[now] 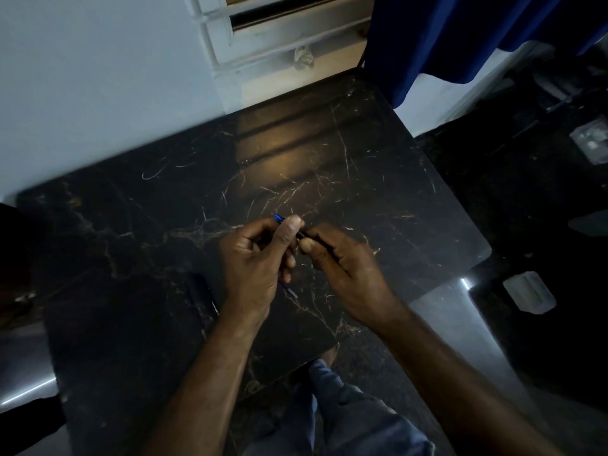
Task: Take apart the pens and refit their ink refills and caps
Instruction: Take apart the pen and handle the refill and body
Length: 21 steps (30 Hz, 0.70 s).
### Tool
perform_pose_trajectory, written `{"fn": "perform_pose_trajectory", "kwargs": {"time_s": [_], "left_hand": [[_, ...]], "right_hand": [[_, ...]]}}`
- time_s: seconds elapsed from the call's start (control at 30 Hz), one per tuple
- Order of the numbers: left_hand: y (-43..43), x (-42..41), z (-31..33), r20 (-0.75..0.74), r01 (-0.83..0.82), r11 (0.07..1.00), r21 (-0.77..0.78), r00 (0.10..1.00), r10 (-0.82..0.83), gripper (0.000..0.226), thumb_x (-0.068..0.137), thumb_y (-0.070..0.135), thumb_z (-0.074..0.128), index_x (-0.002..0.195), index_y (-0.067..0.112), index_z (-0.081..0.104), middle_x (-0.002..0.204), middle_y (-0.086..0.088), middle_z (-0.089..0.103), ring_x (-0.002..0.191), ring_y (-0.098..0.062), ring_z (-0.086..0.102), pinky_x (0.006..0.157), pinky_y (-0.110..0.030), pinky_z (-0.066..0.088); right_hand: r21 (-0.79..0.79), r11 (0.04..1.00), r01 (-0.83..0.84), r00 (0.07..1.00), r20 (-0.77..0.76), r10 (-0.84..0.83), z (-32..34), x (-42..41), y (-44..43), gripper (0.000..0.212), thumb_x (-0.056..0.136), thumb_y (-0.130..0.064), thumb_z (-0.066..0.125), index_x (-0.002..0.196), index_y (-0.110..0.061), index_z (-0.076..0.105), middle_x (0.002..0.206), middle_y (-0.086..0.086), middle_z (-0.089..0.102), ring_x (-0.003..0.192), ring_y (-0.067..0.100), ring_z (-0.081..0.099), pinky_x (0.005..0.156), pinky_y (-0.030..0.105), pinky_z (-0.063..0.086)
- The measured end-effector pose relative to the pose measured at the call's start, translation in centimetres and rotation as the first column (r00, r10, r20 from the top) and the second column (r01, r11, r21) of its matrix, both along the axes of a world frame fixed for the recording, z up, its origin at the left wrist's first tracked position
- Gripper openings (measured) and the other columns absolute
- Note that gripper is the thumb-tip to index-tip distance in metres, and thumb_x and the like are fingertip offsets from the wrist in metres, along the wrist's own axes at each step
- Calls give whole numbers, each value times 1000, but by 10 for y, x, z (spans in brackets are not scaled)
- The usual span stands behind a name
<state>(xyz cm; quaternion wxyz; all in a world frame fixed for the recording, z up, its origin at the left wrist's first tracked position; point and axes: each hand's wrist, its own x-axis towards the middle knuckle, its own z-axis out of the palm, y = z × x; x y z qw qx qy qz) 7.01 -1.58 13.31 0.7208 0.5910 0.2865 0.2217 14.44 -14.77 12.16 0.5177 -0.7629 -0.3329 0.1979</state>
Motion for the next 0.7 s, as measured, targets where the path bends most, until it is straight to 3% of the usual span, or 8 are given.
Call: {"fn": "perform_pose_trajectory", "kwargs": {"time_s": [0.07, 0.17, 0.3, 0.37, 0.5, 0.6, 0.7], "left_hand": [[4, 0, 2, -22, 28, 1000, -10, 999, -28, 24, 93, 24, 73, 83, 1, 74, 58, -8, 64, 42, -11, 54, 37, -23, 41], [20, -2, 6, -57, 235, 971, -47, 970, -238, 19, 96, 26, 69, 88, 11, 76, 67, -12, 64, 50, -15, 57, 42, -25, 44], [38, -6, 10, -20, 479, 876, -61, 877, -481, 20, 102, 20, 61, 108, 11, 78, 80, -27, 60, 62, -17, 60, 46, -27, 47], [39, -5, 9, -27, 479, 877, -29, 877, -480, 20, 101, 19, 62, 108, 14, 80, 79, -26, 61, 63, -15, 61, 44, -26, 48], [31, -4, 4, -14, 377, 925, 54, 926, -376, 17, 98, 17, 65, 103, 11, 80, 71, 0, 67, 58, -9, 61, 40, -23, 48], [21, -2, 1, -7, 290, 956, 44, 957, -290, 17, 95, 21, 68, 99, 11, 80, 71, -1, 68, 55, -9, 60, 38, -23, 46], [14, 0, -2, 10, 205, 977, 67, 979, -206, 14, 94, 22, 70, 94, 12, 81, 67, -12, 68, 49, -12, 58, 38, -23, 44]], "right_hand": [[12, 1000, -16, 1000, -14, 16, 1, 0, 0, 31, 111, -31, 48, 107, -9, 69, 82, -5, 62, 68, 16, 59, 61, 41, 50], [22, 998, -60, 991, -122, 62, 6, 1, -2, 34, 109, -34, 48, 100, -8, 66, 78, -14, 54, 65, 6, 53, 60, 25, 42], [48, 993, -105, 952, -285, 114, 17, 4, -9, 24, 112, -23, 51, 95, -14, 64, 71, -19, 57, 59, -2, 53, 57, 12, 40], [63, 993, -104, 944, -308, 119, 20, 6, -10, 23, 113, -14, 49, 95, -18, 63, 70, -23, 60, 58, -4, 55, 56, 8, 41], [71, 996, -61, 966, -246, 77, 17, 2, -7, 20, 108, -34, 50, 99, -25, 65, 75, -15, 57, 63, 1, 53, 60, 13, 40], [68, 997, -30, 986, -162, 41, 13, 0, -7, 18, 108, -35, 48, 105, -29, 65, 79, -15, 58, 67, 5, 54, 61, 22, 43], [50, 999, -18, 999, -39, 20, 13, -2, -7, 16, 111, -32, 47, 111, -32, 63, 85, -28, 60, 69, 7, 58, 63, 24, 47]]}}
